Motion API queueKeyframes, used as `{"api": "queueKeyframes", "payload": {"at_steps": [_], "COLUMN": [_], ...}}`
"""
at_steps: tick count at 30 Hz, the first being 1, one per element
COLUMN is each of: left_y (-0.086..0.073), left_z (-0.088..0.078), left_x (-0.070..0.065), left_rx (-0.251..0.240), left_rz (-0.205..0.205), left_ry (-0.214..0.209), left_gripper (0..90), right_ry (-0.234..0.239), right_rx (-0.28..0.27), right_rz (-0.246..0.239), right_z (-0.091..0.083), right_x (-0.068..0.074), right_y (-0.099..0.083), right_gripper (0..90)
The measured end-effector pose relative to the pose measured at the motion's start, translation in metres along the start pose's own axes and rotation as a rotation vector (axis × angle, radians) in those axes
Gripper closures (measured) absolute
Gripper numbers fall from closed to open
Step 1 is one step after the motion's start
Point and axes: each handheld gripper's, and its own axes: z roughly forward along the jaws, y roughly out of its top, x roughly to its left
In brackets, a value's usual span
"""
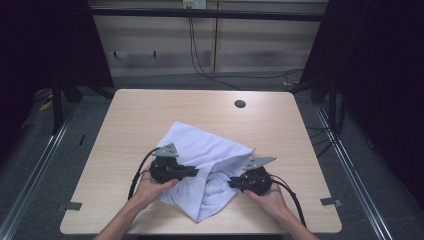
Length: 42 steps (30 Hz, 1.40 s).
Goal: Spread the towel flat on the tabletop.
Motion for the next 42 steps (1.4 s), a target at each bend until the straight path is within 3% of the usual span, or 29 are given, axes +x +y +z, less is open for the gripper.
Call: {"api": "queueKeyframes", "payload": {"at_steps": [1, 10, 14, 15, 16, 17, 20, 25, 29, 31, 33, 35, 37, 39, 40, 41, 42], "left_y": [0.002, 0.005, 0.020, 0.020, 0.031, 0.047, 0.074, 0.121, 0.159, 0.171, 0.180, 0.178, 0.166, 0.142, 0.127, 0.127, 0.101], "left_z": [-0.011, -0.089, -0.107, -0.107, -0.112, -0.119, -0.130, -0.144, -0.150, -0.154, -0.158, -0.158, -0.151, -0.140, -0.132, -0.132, -0.119], "left_x": [0.003, 0.014, 0.017, 0.017, 0.017, 0.018, 0.023, 0.039, 0.041, 0.036, 0.026, 0.015, 0.007, 0.004, 0.004, 0.004, 0.003], "left_rx": [-0.048, -0.273, -0.296, -0.296, -0.316, -0.350, -0.394, -0.416, -0.475, -0.497, -0.528, -0.521, -0.489, -0.449, -0.404, -0.404, -0.345], "left_rz": [-0.018, -0.116, -0.130, -0.130, -0.114, -0.111, -0.097, -0.087, -0.071, -0.036, 0.004, 0.044, 0.056, 0.037, 0.023, 0.023, 0.000], "left_ry": [0.014, 0.117, 0.151, 0.151, 0.170, 0.200, 0.258, 0.361, 0.388, 0.391, 0.386, 0.374, 0.359, 0.320, 0.306, 0.306, 0.283], "left_gripper": [86.8, 87.4, 87.5, 87.5, 87.5, 87.4, 87.5, 87.4, 87.4, 87.4, 87.4, 87.4, 87.3, 87.3, 87.3, 87.3, 87.3], "right_ry": [-0.016, -0.100, -0.116, -0.116, -0.132, -0.137, -0.159, -0.230, -0.284, -0.323, -0.330, -0.320, -0.309, -0.300, -0.285, -0.285, -0.243], "right_rx": [-0.029, -0.179, -0.263, -0.263, -0.288, -0.295, -0.313, -0.367, -0.427, -0.455, -0.515, -0.583, -0.598, -0.557, -0.534, -0.534, -0.444], "right_rz": [0.039, 0.149, 0.163, 0.163, 0.144, 0.149, 0.152, 0.143, 0.153, 0.140, 0.123, 0.099, 0.099, 0.097, 0.108, 0.108, 0.136], "right_z": [-0.010, -0.067, -0.092, -0.092, -0.102, -0.106, -0.116, -0.140, -0.162, -0.174, -0.189, -0.202, -0.206, -0.197, -0.190, -0.190, -0.165], "right_x": [-0.009, -0.039, -0.046, -0.046, -0.046, -0.047, -0.052, -0.062, -0.074, -0.075, -0.074, -0.071, -0.069, -0.068, -0.068, -0.068, -0.072], "right_y": [0.002, 0.013, 0.036, 0.036, 0.059, 0.070, 0.099, 0.158, 0.202, 0.220, 0.231, 0.232, 0.221, 0.199, 0.183, 0.183, 0.135], "right_gripper": [80.6, 81.1, 81.1, 81.1, 81.4, 81.5, 81.6, 81.8, 81.9, 81.9, 82.0, 82.1, 82.3, 82.5, 82.7, 82.7, 83.0]}}
